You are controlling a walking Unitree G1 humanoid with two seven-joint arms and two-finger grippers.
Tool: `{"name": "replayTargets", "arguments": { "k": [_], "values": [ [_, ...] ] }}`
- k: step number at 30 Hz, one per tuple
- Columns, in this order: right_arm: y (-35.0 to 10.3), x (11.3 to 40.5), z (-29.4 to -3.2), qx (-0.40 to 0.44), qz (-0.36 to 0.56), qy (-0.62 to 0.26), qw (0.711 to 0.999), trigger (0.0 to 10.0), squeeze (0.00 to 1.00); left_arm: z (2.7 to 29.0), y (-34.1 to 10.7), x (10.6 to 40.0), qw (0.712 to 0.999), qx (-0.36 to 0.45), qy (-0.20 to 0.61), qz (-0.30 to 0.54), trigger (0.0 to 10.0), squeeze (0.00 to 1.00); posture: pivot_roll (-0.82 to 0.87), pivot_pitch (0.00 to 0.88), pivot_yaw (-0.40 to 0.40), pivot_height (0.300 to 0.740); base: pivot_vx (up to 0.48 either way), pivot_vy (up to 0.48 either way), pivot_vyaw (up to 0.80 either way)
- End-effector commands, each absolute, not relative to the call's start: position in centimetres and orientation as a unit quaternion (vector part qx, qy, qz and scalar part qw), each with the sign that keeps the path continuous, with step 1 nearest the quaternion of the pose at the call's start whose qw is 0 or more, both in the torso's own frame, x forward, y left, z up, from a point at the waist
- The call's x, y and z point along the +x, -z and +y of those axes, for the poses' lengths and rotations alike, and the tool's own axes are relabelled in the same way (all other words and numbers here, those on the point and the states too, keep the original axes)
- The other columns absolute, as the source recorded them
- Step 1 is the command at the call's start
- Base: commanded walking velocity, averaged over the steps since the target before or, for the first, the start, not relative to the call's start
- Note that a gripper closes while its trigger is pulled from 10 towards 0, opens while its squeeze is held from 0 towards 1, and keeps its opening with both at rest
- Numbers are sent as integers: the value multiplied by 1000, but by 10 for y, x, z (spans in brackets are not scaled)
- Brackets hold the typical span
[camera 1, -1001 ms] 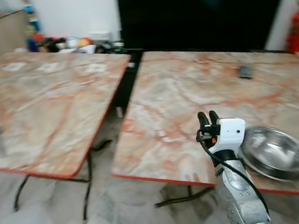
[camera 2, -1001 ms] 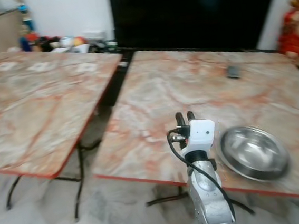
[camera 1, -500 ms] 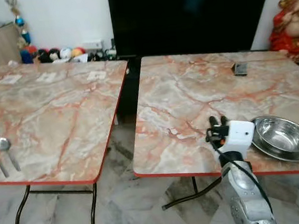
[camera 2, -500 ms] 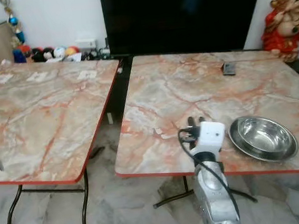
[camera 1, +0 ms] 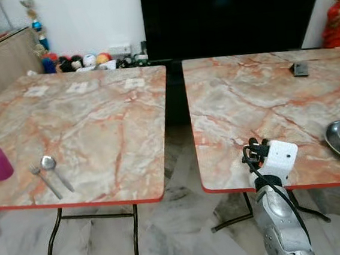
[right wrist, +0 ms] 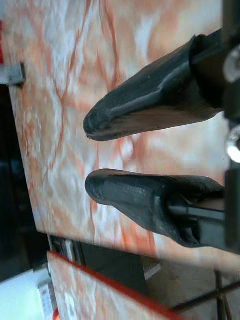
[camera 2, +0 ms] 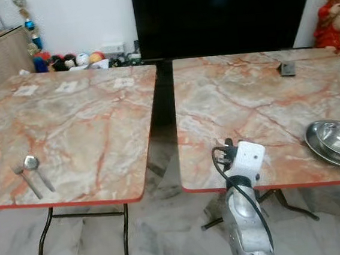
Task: Setting the table
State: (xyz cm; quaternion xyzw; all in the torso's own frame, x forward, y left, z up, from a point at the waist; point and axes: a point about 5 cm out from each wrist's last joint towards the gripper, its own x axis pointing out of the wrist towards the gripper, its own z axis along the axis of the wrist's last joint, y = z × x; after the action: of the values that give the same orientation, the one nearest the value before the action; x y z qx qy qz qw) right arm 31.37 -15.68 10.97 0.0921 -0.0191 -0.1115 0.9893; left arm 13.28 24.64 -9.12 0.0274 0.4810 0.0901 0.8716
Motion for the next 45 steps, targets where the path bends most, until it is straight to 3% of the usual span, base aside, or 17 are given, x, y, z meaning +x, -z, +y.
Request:
{"name": "replayTargets", "arguments": {
  "k": [1, 34, 45],
  "values": [
    [-116, 318, -144, 102, -27, 89, 990, 10000, 0, 253, 91, 126, 866, 35, -95, 490, 10000, 0, 52, 0, -13, 740, 0, 480, 0],
    [-116, 325, -139, 108, -20, 83, 990, 10000, 0, 262, 90, 122, 864, 21, -117, 489, 10000, 0, 69, 0, -26, 740, 0, 480, 0],
    [-114, 325, -137, 108, -15, 78, 991, 10000, 0, 256, 90, 130, 868, 21, -113, 483, 10000, 0, 76, 0, -27, 740, 0, 54, 0]
  ]
}}
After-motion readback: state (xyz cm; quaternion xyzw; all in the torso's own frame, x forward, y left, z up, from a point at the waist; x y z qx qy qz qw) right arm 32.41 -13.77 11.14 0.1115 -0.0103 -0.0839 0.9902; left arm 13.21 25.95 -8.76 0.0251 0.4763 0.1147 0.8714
